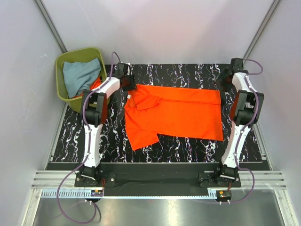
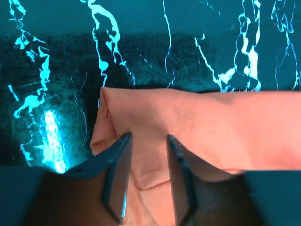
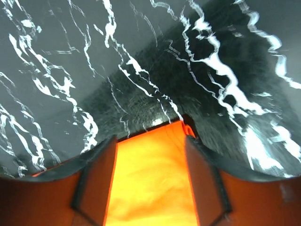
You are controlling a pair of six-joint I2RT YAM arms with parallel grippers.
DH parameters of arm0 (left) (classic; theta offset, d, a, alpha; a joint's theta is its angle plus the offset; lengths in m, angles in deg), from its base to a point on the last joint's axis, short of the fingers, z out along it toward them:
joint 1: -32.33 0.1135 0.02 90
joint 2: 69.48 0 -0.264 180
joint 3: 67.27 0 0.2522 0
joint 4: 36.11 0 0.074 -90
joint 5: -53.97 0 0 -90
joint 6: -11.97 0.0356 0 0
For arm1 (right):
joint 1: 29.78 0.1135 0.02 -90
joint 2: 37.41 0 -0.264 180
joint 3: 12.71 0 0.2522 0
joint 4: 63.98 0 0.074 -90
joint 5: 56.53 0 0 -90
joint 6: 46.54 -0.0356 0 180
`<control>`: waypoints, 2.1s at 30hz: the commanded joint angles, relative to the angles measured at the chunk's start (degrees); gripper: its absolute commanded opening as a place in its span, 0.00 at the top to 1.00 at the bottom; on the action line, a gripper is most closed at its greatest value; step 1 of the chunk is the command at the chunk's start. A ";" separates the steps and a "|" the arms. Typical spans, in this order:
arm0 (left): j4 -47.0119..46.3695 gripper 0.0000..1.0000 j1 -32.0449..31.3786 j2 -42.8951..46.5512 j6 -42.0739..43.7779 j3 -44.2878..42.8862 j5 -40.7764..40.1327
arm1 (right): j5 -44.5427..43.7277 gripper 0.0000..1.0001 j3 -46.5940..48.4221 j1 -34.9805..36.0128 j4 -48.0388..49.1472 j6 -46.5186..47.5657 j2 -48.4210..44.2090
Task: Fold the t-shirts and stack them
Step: Fold the tshirt
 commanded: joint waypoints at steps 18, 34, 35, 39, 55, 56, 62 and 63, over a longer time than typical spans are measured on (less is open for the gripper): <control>11.38 0.46 -13.28 74.28 -14.40 62.55 -4.27 | 2.97 0.15 -49.28 0.87 -17.70 -10.14 -57.77; -1.80 0.46 -14.34 75.81 -27.80 82.07 6.65 | 7.73 0.23 -59.86 0.87 -19.29 -11.90 -65.19; -2.58 0.46 -14.34 75.29 -28.06 82.25 6.65 | 7.73 0.22 -59.77 0.87 -19.38 -11.81 -65.36; -6.10 0.47 -14.43 69.94 -29.12 82.26 6.56 | 6.94 0.23 -59.95 0.87 -19.82 -11.55 -66.16; -10.07 0.92 -14.60 67.10 -26.31 83.05 5.16 | -4.31 0.36 -60.83 -0.88 -21.58 -17.87 -62.38; -9.45 0.95 -14.60 68.50 -25.70 83.22 5.07 | -5.53 0.38 -60.74 -2.28 -21.58 -18.05 -62.38; -9.18 1.00 -14.60 71.76 -23.94 84.28 4.71 | -6.78 0.48 -61.88 -5.27 -19.30 -19.37 -59.58; -9.27 1.00 -14.69 71.94 -23.32 84.10 4.80 | -6.17 0.48 -61.79 -5.54 -19.03 -18.93 -58.61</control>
